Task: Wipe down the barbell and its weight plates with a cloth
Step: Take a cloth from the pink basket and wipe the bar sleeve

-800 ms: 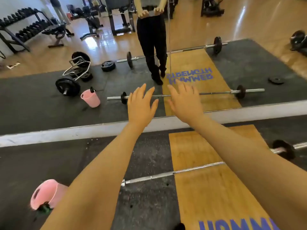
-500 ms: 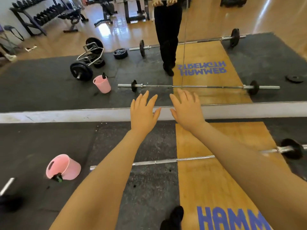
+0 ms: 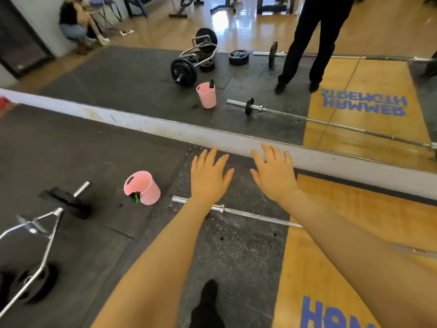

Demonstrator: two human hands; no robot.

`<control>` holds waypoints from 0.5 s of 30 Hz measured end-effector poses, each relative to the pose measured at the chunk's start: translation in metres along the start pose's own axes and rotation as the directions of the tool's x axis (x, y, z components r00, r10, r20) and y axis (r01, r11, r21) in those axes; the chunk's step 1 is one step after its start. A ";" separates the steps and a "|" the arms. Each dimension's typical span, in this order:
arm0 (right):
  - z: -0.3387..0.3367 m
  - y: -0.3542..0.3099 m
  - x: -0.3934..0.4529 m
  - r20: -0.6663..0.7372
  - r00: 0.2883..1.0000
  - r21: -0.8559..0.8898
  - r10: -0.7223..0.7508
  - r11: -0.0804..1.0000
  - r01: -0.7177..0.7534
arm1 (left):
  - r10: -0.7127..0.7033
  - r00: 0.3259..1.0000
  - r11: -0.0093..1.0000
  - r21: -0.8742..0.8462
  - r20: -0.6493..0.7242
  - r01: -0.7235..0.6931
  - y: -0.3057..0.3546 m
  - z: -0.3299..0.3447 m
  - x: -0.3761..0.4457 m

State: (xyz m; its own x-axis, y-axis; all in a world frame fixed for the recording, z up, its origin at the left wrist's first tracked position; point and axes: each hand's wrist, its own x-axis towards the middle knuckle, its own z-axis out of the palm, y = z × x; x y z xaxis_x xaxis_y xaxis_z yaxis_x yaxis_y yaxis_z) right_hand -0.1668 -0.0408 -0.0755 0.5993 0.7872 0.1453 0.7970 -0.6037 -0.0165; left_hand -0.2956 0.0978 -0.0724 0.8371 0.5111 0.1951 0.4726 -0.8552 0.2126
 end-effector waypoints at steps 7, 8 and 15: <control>0.034 -0.098 0.070 0.051 0.998 0.016 0.026 1.000 -0.027 | -0.051 0.995 0.998 0.051 0.083 0.047 -0.128 -0.002 0.026; 0.041 -0.114 0.082 0.065 0.997 0.015 0.041 0.999 -0.042 | -0.050 0.994 0.998 0.048 0.094 0.046 -0.150 -0.004 0.031; 0.075 -0.231 0.153 0.144 0.986 0.046 0.078 0.995 -0.085 | -0.086 0.982 0.995 0.058 0.170 0.078 -0.306 -0.016 0.052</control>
State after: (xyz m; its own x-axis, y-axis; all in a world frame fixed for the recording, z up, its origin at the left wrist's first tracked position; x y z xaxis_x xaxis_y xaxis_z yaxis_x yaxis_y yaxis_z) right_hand -0.2535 0.2282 -0.1237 0.6638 0.7479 -0.0009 0.7458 -0.6620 -0.0743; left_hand -0.4008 0.3877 -0.1125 0.8277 0.5610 0.0103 0.5512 -0.8165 0.1716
